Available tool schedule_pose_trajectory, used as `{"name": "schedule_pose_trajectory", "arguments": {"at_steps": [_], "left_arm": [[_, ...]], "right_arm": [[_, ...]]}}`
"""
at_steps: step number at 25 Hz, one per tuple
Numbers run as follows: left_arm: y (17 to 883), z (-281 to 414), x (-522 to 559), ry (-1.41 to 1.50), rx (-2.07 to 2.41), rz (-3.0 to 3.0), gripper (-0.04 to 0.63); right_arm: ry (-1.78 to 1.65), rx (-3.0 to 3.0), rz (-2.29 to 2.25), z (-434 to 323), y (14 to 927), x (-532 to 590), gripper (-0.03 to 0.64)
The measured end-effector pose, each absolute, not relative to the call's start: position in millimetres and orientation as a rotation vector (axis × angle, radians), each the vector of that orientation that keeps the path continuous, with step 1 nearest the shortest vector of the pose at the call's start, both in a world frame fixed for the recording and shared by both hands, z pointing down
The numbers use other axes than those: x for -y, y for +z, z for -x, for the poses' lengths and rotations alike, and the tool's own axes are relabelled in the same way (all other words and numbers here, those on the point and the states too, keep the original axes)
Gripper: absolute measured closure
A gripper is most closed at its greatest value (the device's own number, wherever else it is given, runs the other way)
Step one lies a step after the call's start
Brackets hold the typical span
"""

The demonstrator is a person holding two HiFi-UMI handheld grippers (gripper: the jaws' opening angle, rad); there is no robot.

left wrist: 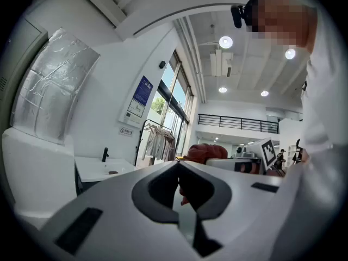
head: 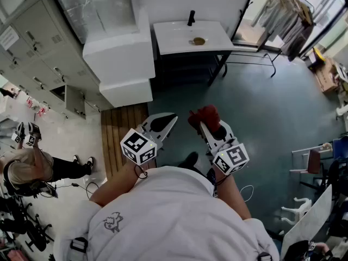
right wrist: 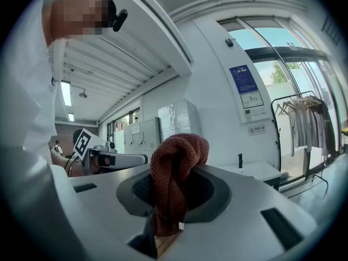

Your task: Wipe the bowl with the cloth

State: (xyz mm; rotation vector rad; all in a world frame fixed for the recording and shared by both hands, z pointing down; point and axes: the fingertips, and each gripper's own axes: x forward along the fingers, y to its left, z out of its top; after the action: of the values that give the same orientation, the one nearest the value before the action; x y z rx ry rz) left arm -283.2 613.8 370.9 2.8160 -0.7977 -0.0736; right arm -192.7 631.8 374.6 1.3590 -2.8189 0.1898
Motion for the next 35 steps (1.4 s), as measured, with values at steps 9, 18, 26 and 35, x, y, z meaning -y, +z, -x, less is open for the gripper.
{"name": "schedule_pose_trajectory", "arguments": {"at_steps": [9, 18, 26, 35], "left_arm": [[374, 270, -601, -0.064, 0.81, -2.805, 0.581], [384, 232, -558, -0.027, 0.84, -2.785, 0.581], [399, 164, -503, 0.038, 0.865, -2.749, 0.581], [412, 121, -454, 0.108, 0.952, -2.714, 0.581]], "right_arm": [[0.198, 2.821, -1.351, 177, 378, -620, 0.511], [0.24, 2.847, -1.345, 133, 389, -585, 0.506], [0.287, 2.852, -1.3, 59, 396, -538, 0.506], [0.283, 2.9, -1.24, 11, 399, -490, 0.506]]}}
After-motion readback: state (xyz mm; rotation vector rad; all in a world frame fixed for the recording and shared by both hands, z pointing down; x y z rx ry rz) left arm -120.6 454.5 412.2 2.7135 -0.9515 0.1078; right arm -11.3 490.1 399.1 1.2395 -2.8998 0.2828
